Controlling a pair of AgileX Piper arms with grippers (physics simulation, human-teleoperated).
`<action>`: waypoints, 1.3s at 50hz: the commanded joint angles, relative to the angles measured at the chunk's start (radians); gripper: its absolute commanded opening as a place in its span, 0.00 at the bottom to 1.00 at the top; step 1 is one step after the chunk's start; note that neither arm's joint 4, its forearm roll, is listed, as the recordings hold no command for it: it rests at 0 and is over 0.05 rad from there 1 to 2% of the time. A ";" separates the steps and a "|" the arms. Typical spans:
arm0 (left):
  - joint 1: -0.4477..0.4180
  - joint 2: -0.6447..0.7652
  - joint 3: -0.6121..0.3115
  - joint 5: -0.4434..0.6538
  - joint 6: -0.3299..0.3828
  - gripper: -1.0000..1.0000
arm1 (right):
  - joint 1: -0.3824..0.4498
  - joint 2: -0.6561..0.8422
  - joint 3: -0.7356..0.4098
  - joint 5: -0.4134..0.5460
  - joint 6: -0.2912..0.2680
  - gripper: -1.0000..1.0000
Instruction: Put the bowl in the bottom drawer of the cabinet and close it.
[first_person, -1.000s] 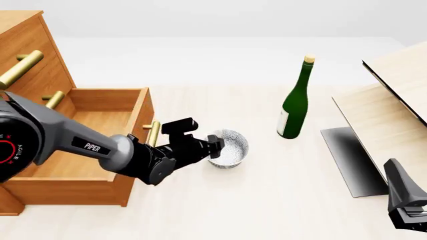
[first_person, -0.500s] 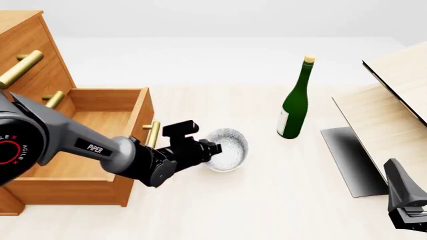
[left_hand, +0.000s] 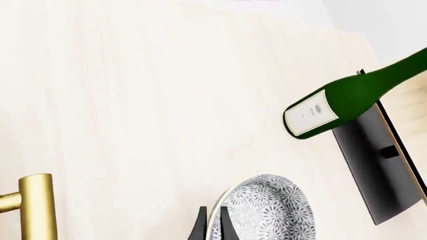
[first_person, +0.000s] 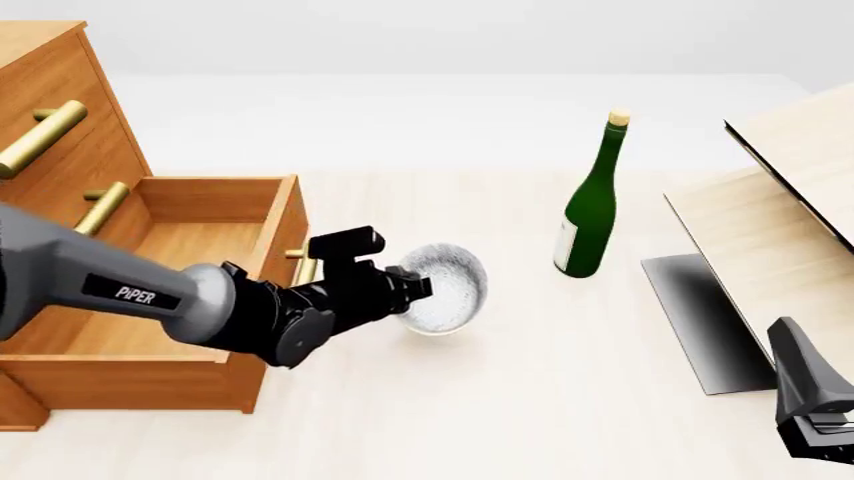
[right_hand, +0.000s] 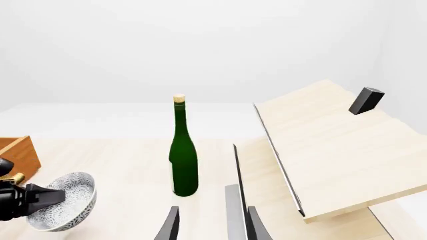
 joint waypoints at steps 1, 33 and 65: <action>0.006 -0.065 0.016 0.011 0.006 0.00 | 0.000 -0.001 0.001 0.000 0.000 1.00; 0.001 -0.197 0.054 0.087 0.060 0.00 | 0.000 -0.001 0.001 0.000 0.000 1.00; 0.026 -0.322 0.091 0.157 0.098 0.00 | 0.000 -0.001 0.001 0.000 0.000 1.00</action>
